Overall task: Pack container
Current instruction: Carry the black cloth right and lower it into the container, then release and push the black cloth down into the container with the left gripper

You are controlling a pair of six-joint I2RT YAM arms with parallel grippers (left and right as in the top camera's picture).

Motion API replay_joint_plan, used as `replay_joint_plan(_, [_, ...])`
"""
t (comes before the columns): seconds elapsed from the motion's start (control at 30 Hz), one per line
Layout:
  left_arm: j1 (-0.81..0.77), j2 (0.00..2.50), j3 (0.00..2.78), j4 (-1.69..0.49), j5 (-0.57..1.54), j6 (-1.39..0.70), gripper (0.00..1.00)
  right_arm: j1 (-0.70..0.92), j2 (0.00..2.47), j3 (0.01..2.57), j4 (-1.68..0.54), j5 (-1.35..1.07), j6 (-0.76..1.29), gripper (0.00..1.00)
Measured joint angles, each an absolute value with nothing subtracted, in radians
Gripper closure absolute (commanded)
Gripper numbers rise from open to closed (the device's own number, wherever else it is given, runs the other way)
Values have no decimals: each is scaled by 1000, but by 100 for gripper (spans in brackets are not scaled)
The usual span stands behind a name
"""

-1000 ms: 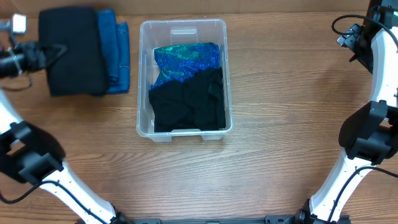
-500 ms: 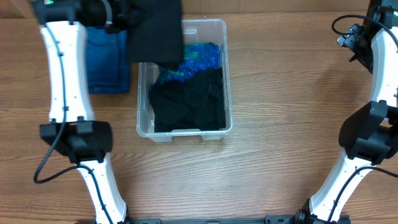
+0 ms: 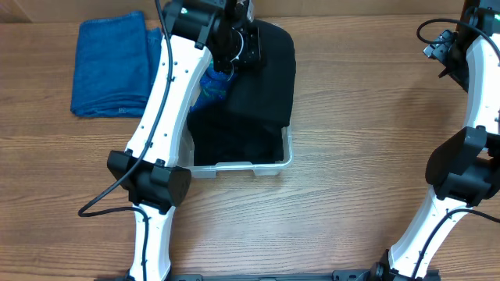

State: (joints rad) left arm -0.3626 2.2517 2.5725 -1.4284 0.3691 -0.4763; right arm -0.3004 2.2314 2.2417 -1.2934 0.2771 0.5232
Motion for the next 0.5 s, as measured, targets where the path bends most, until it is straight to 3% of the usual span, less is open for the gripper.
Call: replay_joint_plan(0.5, [-320, 2349, 2573, -1414, 245, -554, 96, -300, 2231, 2242, -1293, 277, 524, 0])
